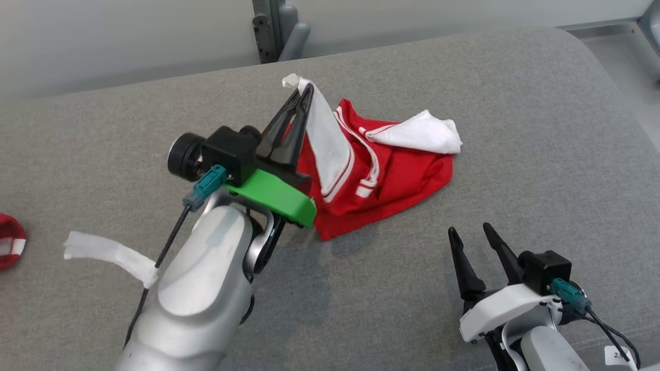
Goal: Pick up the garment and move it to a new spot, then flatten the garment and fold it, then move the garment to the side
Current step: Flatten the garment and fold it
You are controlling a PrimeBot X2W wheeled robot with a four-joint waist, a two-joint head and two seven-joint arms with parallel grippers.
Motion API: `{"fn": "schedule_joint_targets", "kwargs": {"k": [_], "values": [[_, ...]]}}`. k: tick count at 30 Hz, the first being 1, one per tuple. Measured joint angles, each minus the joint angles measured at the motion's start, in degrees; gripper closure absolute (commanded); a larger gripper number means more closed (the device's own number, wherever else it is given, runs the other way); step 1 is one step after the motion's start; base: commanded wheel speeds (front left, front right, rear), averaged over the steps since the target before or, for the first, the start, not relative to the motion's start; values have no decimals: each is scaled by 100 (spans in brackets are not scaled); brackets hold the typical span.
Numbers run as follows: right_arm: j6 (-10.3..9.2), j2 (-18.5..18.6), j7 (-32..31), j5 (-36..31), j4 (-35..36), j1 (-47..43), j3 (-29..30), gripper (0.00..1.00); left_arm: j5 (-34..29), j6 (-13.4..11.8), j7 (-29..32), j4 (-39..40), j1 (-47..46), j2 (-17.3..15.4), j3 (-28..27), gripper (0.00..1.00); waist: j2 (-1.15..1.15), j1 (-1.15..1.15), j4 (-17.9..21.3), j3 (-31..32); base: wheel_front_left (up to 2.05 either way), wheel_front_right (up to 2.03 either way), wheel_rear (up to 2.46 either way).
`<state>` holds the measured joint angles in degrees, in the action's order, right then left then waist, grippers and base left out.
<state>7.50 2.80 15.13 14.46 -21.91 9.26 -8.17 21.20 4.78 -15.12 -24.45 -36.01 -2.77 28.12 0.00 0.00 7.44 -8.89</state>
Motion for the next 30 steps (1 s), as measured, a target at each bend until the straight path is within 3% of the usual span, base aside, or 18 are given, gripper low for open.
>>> {"fn": "schedule_joint_targets", "kwargs": {"k": [9,16,17,19,20,25,30], "values": [[0,-1,0,29,-15,-151,-12,0,86,16,0,569,-1179,-3,1014,100,0,0,54,373,0,0,0],[0,2,0,85,7,-48,-13,0,1000,-399,0,659,-1500,3,2452,100,0,0,270,224,0,0,0],[0,0,0,87,8,-47,4,0,1183,-450,0,616,-1481,4,2668,89,0,0,304,190,0,0,0],[0,2,0,102,25,-29,73,0,1410,-526,-1,512,-1420,4,3097,15,0,0,359,116,0,0,0],[0,1,0,109,36,-15,112,0,1557,-534,20,434,-1335,9,3295,0,0,0,383,79,0,0,0],[0,2,0,109,101,38,376,0,2031,-692,40,147,-1094,2,3874,0,0,0,423,-55,0,0,0],[0,1,0,44,146,38,653,0,2102,-915,16,-56,-1082,3,3779,0,0,0,292,-36,0,0,0]]}}
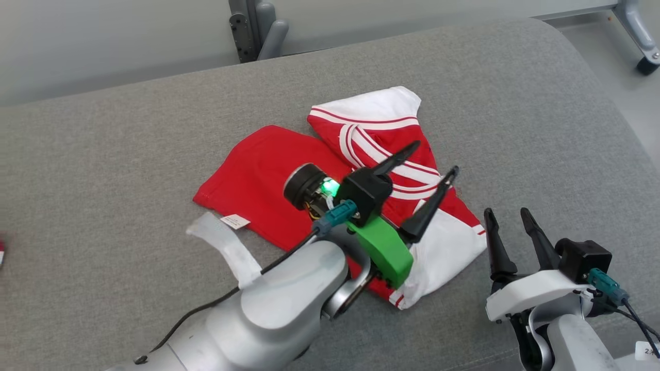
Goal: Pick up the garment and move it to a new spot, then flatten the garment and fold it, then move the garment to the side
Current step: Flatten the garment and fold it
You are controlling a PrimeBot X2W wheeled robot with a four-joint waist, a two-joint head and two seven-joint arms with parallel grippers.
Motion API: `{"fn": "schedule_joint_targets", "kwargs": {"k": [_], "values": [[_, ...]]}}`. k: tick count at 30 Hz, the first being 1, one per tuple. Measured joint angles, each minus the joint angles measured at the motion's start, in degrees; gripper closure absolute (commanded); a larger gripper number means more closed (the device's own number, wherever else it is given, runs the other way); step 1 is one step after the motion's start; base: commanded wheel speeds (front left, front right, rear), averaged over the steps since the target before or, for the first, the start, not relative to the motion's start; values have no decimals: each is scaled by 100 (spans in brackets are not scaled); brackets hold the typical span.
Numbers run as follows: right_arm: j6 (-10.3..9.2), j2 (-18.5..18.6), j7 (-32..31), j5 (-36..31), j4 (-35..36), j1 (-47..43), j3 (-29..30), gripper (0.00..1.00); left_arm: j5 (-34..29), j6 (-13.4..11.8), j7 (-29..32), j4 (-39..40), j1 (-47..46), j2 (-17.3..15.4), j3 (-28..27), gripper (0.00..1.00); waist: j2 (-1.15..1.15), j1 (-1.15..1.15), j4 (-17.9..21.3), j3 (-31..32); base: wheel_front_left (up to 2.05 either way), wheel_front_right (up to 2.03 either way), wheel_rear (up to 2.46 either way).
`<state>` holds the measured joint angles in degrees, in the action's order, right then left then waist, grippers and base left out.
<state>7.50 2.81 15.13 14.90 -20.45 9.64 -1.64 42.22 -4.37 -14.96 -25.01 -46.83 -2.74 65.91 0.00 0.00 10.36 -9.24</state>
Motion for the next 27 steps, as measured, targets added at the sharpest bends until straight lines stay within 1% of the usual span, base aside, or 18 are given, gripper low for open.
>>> {"fn": "schedule_joint_targets", "kwargs": {"k": [3,5,7,9,12,14,19,24,27], "values": [[0,1,0,-27,47,-5,62,0,-225,-207,-8,-149,146,-3,-458,0,0,0,-96,89,0,0,0],[0,-1,0,-54,59,-20,62,0,-347,-276,-8,-194,380,-7,-865,0,0,0,-149,168,0,0,0],[0,0,0,-66,67,-62,47,0,-425,-274,-8,-218,666,-66,-1230,0,0,0,-195,255,0,0,0],[0,0,0,-91,66,-108,33,0,-654,-274,-8,-229,944,-204,-1604,0,0,0,-242,340,0,0,0],[0,1,0,-99,79,-119,3,0,-834,-275,-9,-316,1361,-394,-2129,0,0,0,-316,436,0,0,0],[0,-1,0,-101,94,-126,-15,0,-951,-274,-9,-394,1600,-453,-2430,0,0,0,-368,463,0,0,0],[0,0,0,-120,146,-120,-70,0,-1136,-161,-11,-739,1796,-470,-2976,0,0,0,-429,334,0,0,0],[0,1,0,-146,168,-47,-77,0,-1279,35,-16,-1220,1783,-364,-3396,0,0,0,-413,78,0,0,0],[0,-1,0,-156,193,18,-89,0,-1322,99,-16,-1515,1681,-327,-3633,0,0,0,-382,-73,0,0,0]]}}
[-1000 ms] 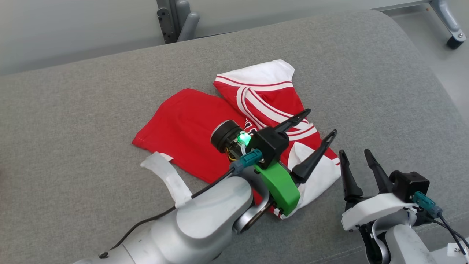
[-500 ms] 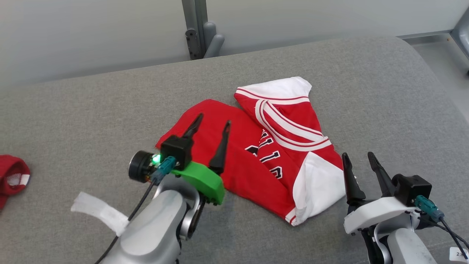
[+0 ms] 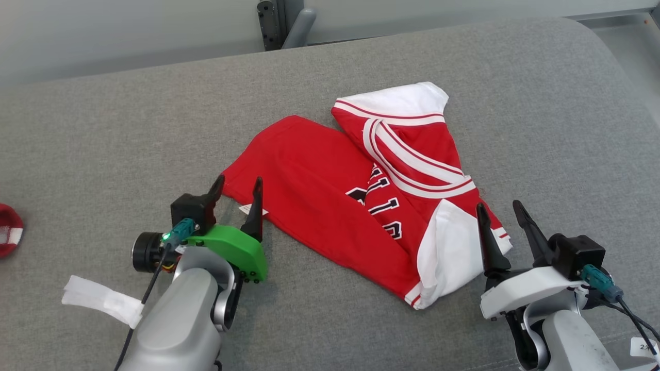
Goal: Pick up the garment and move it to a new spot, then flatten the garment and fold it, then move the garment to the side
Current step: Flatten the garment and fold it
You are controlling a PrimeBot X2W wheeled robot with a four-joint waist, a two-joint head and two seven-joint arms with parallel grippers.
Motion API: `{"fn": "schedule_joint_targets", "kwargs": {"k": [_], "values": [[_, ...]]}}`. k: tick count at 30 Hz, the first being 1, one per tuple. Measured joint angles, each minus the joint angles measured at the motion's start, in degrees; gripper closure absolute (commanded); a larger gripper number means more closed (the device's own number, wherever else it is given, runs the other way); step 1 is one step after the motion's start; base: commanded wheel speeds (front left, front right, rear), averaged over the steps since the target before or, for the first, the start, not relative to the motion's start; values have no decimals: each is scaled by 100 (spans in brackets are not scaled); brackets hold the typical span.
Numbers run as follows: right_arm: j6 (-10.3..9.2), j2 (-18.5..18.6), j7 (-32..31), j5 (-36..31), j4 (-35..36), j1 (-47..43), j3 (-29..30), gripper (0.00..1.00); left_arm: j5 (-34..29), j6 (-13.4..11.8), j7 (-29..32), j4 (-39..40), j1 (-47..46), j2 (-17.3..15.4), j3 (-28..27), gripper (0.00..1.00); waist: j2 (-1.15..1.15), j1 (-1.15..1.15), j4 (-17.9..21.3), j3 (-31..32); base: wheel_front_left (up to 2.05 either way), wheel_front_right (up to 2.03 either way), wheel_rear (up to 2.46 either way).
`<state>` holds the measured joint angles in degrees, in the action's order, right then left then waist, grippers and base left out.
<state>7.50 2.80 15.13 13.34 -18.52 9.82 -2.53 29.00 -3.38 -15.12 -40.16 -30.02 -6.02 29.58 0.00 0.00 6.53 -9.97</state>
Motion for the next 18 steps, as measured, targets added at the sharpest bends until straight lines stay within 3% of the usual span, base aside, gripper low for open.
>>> {"fn": "schedule_joint_targets", "kwargs": {"k": [8,17,18], "values": [[0,2,0,-42,34,116,52,0,-212,113,0,-662,-423,-16,-637,0,0,0,151,-323,0,0,0],[0,2,0,-47,67,237,11,0,-470,291,0,-1180,-650,-33,-873,0,0,0,251,-546,0,0,0],[0,1,0,-48,67,244,-2,0,-495,294,0,-1225,-670,-38,-900,10,1,0,270,-564,0,0,0]]}}
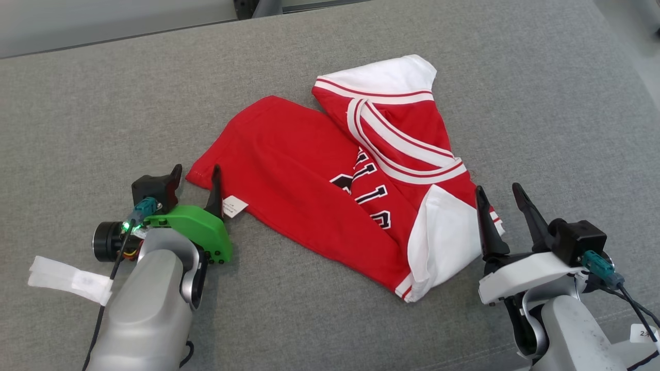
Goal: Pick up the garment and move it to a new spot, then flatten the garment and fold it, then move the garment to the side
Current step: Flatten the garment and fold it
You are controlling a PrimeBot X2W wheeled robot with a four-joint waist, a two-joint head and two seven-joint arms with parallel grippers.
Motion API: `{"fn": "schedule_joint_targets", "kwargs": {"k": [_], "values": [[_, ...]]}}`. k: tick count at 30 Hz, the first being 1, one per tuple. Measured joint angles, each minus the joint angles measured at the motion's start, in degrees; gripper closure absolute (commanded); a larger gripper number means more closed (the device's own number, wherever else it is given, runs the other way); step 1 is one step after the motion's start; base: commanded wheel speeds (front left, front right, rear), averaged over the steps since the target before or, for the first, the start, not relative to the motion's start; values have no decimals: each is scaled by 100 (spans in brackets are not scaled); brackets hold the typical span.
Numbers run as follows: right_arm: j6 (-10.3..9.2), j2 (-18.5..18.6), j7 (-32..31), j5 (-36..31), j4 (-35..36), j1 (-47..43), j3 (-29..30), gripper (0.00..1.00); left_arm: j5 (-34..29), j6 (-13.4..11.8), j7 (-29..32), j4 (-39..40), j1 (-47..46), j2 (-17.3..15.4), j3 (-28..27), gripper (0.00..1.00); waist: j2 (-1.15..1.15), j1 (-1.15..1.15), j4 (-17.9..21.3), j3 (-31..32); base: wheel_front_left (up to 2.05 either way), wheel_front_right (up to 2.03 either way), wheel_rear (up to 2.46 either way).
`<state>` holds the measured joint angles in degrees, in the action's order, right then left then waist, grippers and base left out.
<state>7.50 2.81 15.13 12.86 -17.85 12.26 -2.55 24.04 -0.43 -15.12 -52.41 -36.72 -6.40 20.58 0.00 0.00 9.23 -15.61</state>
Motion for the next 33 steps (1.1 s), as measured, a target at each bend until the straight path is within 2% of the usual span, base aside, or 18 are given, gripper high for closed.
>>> {"fn": "schedule_joint_targets", "kwargs": {"k": [1,3,11,15,19,29,33], "values": [[0,-1,0,-3,0,2,0,0,-10,21,0,-43,-21,1,-20,48,0,0,16,-18,0,0,0],[0,1,0,-26,16,12,10,0,-38,64,0,-166,-46,8,-54,100,0,0,43,-50,0,0,0],[0,1,0,-92,38,10,135,0,-186,171,-1,-280,-53,47,-269,100,0,0,-7,-70,0,0,0],[0,0,0,-90,38,10,161,0,-288,-41,-1,280,73,-10,-698,100,0,0,-105,-23,0,0,0],[0,-1,0,-75,31,-51,221,0,-426,-177,-1,780,495,-15,-1077,100,0,0,-248,75,0,0,0],[0,-2,0,25,-92,-265,168,0,-588,-367,-1,1290,1862,57,-2064,100,0,0,-642,580,0,0,0],[0,-1,0,27,-135,-361,156,0,-688,-350,0,1343,2377,194,-2230,100,0,0,-789,797,0,0,0]]}}
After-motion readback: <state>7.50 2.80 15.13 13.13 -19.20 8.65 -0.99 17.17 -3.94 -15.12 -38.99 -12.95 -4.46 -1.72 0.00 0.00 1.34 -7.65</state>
